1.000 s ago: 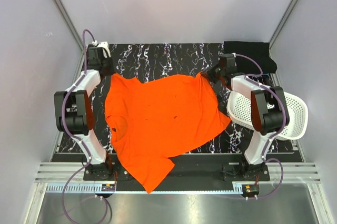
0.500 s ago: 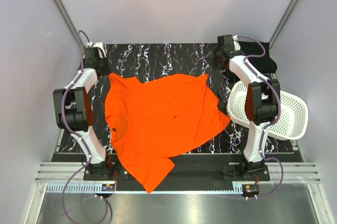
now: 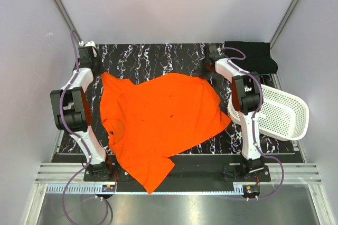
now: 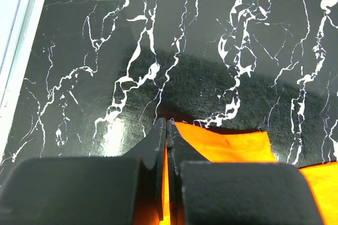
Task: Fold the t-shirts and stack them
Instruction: Flatten the tshirt out
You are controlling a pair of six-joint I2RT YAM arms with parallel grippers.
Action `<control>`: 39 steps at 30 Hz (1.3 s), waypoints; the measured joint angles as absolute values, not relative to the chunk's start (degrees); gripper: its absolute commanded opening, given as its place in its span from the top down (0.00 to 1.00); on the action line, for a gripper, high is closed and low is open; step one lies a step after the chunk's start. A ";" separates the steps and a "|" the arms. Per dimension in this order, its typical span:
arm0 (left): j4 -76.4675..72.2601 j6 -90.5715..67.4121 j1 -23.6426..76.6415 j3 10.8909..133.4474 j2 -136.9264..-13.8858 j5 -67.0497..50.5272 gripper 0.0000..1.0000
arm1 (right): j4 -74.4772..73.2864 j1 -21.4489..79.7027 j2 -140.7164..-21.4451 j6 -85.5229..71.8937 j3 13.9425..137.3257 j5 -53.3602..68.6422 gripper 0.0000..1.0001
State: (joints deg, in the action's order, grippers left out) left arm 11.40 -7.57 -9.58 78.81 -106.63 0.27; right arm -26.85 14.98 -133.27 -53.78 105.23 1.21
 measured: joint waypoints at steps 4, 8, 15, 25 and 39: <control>11.55 -7.57 -9.85 78.85 -106.63 0.32 1.00 | -26.92 15.68 -134.34 -54.89 107.39 1.69 0.56; 11.55 -7.57 -9.85 78.85 -106.63 0.40 1.00 | -27.00 15.81 -136.84 -55.53 110.43 2.22 0.57; 11.57 -7.53 -9.85 78.85 -106.63 0.89 1.00 | -27.03 15.77 -144.92 -53.95 122.87 4.12 0.62; 12.78 -7.77 -9.85 78.59 -103.88 0.82 1.00 | -30.68 16.05 -140.79 -46.59 120.49 4.95 0.60; 16.73 -10.83 -9.82 75.09 -98.17 -0.25 1.00 | -26.87 20.34 -124.14 -43.72 91.94 0.12 0.62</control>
